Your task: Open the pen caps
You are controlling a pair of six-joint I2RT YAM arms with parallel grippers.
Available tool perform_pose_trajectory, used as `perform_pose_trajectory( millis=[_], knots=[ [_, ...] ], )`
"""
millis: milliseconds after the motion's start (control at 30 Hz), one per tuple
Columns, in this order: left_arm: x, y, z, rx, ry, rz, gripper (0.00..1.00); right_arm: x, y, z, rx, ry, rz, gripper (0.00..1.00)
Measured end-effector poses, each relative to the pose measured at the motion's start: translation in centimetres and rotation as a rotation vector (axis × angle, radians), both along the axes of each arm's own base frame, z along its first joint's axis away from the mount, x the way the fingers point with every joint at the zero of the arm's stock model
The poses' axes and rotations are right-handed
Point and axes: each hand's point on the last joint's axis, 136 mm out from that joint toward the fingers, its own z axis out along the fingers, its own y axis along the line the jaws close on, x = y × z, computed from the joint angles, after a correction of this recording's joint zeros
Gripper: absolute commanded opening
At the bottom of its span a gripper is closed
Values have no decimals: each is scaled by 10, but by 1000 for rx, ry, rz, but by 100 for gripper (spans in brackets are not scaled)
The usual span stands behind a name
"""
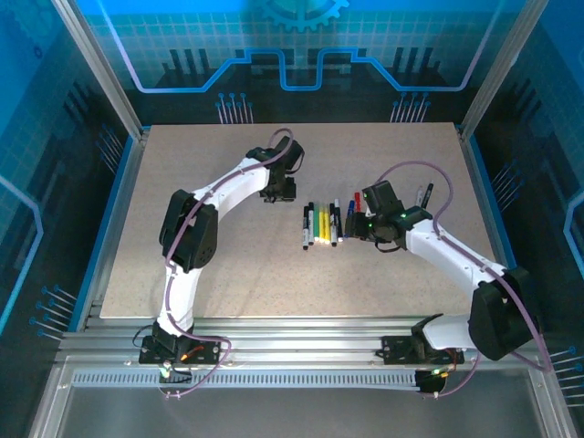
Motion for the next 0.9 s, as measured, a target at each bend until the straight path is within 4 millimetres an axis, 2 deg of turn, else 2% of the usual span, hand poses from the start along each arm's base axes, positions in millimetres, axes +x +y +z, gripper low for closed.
perform_pose_trajectory(
  millis=[300, 567, 900],
  knots=[
    [-2, -27, -18, -13, 28, -48, 38, 1, 0, -12, -14, 33, -2, 54],
    [2, -48, -16, -27, 14, -80, 38, 1, 0, -15, -17, 40, -2, 53],
    [-4, -57, -35, -13, 54, -100, 38, 1, 0, -18, -21, 50, -2, 53]
  ],
)
